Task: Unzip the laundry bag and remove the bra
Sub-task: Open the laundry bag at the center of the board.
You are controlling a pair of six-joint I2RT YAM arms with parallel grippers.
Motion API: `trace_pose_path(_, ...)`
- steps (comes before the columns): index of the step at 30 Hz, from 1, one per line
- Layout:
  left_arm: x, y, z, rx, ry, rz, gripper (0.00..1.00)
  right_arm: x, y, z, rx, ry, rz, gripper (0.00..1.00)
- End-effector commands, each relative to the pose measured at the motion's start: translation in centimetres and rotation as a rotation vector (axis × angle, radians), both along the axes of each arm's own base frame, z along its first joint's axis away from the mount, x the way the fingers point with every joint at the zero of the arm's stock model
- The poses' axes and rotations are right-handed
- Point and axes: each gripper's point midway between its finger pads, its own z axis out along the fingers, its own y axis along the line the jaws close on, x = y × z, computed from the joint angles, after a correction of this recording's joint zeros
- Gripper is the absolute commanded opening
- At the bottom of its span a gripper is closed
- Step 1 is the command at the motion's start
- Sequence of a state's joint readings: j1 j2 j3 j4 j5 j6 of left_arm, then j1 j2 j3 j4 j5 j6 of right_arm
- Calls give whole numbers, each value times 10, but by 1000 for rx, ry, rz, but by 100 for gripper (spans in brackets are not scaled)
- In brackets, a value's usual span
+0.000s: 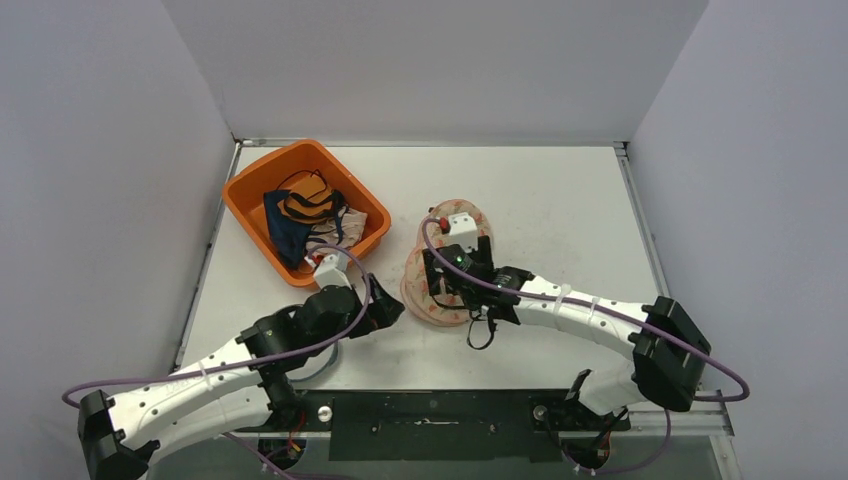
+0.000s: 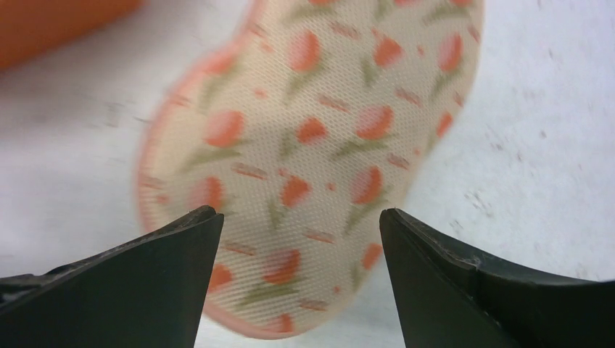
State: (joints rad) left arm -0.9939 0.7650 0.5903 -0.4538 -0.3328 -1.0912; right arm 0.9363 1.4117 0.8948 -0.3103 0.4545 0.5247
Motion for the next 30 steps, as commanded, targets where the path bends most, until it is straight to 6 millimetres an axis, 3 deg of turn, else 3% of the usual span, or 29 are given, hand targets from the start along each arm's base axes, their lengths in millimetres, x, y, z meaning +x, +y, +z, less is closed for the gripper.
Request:
trace_pose_path(1, 5, 22, 14, -7, -63, 79, 96, 3, 40, 42, -2, -89, 64, 81)
trace_pose_path(8, -2, 47, 14, -96, -96, 151, 96, 6, 97, 20, -119, -51, 147, 79)
trace_pose_path(16, -7, 63, 12, -83, -91, 180, 96, 14, 113, 3, -169, -38, 129, 67)
trace_pose_path(18, -8, 65, 13, -83, -93, 181, 96, 15, 114, 0, -181, -34, 125, 59)
trace_pose_path(24, -8, 68, 12, -75, -97, 189, 96, 14, 110, 3, -186, -50, 100, 18)
trace_pose_path(27, -7, 68, 12, -75, -100, 188, 96, 11, 104, 14, -162, -64, 87, 6)
trace_pose_path(30, -6, 66, 12, -70, -104, 186, 96, 8, 93, 24, -144, -78, 62, 5)
